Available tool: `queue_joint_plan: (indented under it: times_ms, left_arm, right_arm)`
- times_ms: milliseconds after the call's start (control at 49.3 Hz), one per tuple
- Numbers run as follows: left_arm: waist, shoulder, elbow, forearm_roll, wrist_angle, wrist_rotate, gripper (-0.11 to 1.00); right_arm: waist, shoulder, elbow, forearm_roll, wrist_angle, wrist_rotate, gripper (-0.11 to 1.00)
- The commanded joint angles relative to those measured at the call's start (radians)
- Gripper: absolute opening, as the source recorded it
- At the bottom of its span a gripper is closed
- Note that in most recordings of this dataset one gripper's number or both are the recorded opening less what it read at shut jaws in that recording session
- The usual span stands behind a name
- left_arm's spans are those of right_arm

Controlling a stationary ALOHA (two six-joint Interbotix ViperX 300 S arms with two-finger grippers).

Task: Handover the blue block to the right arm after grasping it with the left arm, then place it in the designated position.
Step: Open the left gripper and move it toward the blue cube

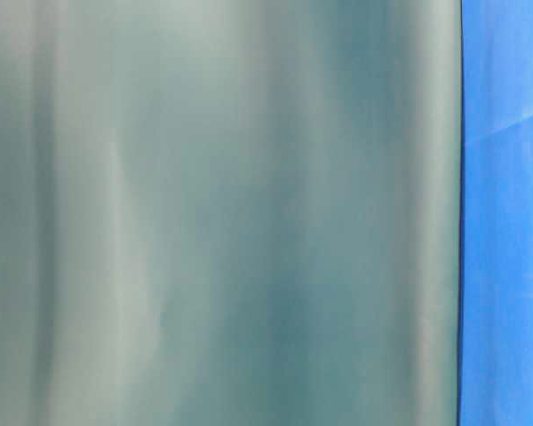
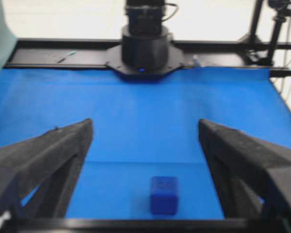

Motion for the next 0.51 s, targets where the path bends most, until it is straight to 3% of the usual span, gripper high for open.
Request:
queue_joint_plan:
  times_ms: [0,487]
  left_arm:
    - [0.0,0.005,-0.012,0.003,-0.005,0.0,0.92]
    - [0.0,0.123,-0.041,0.002,-0.101,-0.002,0.92]
  right_arm:
    - [-0.003,0.008,-0.029,0.003,-0.005,0.0,0.97]
    - [-0.003,0.017,-0.032,0.003,-0.009,0.0,0.97]
